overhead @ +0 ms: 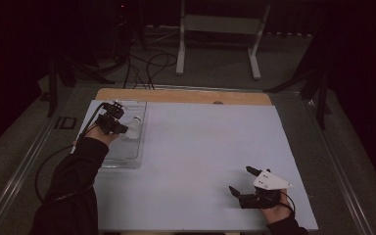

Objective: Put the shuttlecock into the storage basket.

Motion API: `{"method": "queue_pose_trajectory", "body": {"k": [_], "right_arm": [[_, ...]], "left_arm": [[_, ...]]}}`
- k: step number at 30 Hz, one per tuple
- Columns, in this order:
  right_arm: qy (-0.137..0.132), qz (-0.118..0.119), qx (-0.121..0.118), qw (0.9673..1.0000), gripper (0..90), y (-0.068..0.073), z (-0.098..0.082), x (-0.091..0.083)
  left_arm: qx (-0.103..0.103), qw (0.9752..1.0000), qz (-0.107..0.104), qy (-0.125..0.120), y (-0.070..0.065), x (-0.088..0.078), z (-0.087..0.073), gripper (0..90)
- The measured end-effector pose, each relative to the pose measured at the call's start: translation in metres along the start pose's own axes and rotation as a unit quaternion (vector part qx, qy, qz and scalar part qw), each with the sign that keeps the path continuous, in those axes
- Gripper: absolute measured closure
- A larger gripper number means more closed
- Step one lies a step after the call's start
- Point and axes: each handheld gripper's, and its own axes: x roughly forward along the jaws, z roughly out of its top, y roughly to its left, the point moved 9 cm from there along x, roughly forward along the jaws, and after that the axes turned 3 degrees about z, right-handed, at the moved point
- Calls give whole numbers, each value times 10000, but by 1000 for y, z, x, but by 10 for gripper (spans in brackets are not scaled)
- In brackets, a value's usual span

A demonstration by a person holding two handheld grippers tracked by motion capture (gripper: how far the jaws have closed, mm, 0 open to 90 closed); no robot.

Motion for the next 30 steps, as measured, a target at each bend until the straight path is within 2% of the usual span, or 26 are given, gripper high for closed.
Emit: {"method": "queue_pose_trajectory", "body": {"k": [9, 11, 15, 22, 24, 30], "right_arm": [[8, -5, -5, 10000, 98, 0, 0, 0], [13, -11, -12, 10000, 98, -1, 0, 0], [16, -7, -9, 10000, 98, 0, -1, 0], [21, -1, 18, 10000, 98, -1, -1, 1], [9, 5, 1, 10000, 98, 0, -1, 1], [18, 2, 18, 10000, 98, -1, -1, 1]], "left_arm": [[-41, 9999, 18, 108, 3, 10, -4, 900], [-26, 9998, 75, 163, 4, 12, -6, 900], [-5, 9996, 57, 274, 4, 17, -9, 900], [23, 9993, 21, 382, 1, 25, -12, 900], [79, 9989, 91, 449, 1, 28, -14, 900], [118, 9982, 13, 595, -4, 32, -16, 899]]}}
